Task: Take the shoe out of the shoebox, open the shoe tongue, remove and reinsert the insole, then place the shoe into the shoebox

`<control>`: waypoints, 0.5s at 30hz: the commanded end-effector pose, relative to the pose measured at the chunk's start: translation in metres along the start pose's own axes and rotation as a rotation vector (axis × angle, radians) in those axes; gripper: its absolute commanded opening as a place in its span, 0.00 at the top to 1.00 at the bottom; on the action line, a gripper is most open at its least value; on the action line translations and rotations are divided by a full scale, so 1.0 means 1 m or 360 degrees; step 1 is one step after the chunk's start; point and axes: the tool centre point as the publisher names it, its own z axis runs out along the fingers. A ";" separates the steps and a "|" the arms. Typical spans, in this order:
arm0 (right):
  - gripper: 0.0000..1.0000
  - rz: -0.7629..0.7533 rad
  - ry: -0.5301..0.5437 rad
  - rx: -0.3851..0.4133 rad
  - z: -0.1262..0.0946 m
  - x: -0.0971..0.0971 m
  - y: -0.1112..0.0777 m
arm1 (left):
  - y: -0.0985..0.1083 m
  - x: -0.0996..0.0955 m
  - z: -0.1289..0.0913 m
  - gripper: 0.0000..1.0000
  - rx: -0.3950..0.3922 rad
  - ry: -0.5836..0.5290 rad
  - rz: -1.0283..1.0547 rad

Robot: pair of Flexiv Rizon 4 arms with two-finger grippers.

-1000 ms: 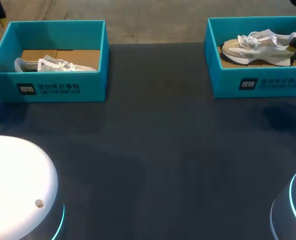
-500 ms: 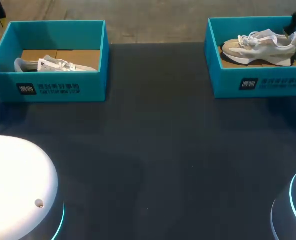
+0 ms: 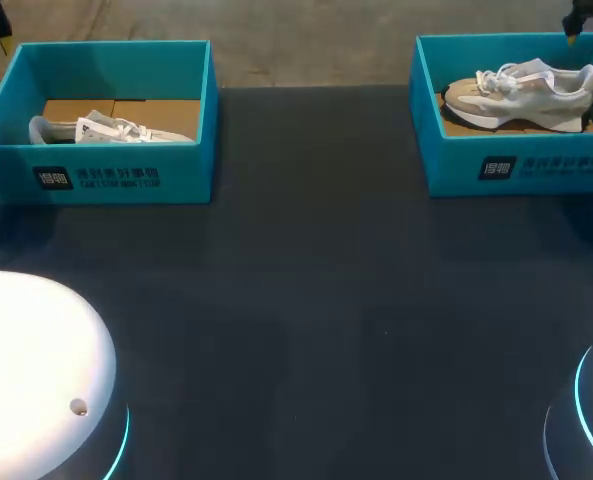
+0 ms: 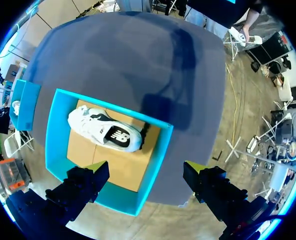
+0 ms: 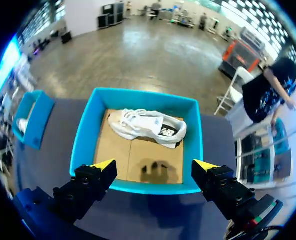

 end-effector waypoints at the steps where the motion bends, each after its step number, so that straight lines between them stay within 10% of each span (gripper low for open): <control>1: 0.00 0.0319 -0.0025 -0.0007 0.000 0.002 0.001 | -0.001 0.001 0.000 0.00 -0.0003 0.0004 0.0002; 9: 0.00 0.0319 -0.0025 -0.0007 0.000 0.002 0.001 | -0.001 0.001 0.000 0.00 -0.0003 0.0004 0.0002; 15: 0.00 0.0567 -0.0024 0.0085 0.049 -0.005 0.024 | -0.001 0.001 0.000 0.00 -0.0003 0.0004 0.0002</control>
